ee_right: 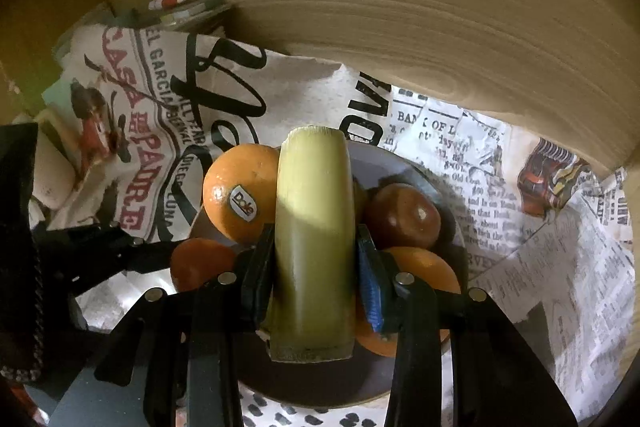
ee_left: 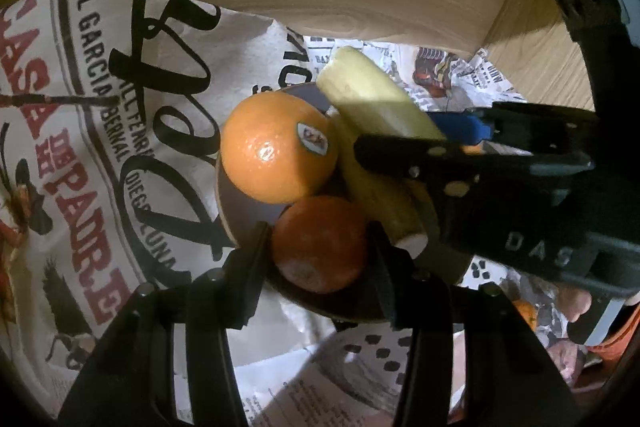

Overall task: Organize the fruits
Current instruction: 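Place the squash on the plate while the left tool places a red tomato there, then grasp a tangerine with the right tool while the left tool grasps another tangerine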

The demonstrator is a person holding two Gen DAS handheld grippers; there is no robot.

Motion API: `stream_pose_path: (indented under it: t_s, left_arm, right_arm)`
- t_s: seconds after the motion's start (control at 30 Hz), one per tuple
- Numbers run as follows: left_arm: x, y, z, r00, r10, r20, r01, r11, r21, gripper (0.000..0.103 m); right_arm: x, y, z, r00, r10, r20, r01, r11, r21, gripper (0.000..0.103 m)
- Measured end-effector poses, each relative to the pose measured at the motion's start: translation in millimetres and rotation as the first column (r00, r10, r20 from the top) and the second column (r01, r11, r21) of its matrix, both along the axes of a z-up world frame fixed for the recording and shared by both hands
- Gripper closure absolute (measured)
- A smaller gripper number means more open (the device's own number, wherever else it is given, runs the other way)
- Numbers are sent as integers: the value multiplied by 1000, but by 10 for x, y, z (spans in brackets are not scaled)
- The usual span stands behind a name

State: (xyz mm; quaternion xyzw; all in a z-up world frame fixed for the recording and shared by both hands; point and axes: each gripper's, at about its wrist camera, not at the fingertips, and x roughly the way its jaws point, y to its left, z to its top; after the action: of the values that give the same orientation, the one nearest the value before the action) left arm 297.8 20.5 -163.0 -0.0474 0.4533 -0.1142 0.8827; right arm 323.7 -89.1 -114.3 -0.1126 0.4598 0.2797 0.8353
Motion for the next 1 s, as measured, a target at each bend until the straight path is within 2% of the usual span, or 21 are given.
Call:
stream_pose_path:
  t_s: [0.07,0.13,0.43,0.77,0.87,1.0]
  left_arm:
    - [16,10,6,1000,5,6,-5,1000,-7,52]
    - [25,23,-1,1000,21,12,-22,1000,5,45]
    - [-99,126,118,999,32,28,-31,999,-22,44]
    - [-521,184,469,990,63,127,-63,998,-4,36]
    - [-694,169,571,984,71,165,-72,997,3,30]
    - [-902,114,641,978,71,196,-76,997,19,22]
  right_arm:
    - [-3,9,-3,1000,6,-1,-6,1000,-4,68]
    - [-6,21,-6,1000,10,9,-10,1000,-16,68]
    - [-60,-37,148,998,8,56,-8,1000,-6,67]
    - [-390,-231,389,993,10,119,-13,999,29,67]
    - [-552,-340,470,989,5,151,-11,999,39,60]
    - [-790,-508,528,986,-9,169,-4,997,75,56]
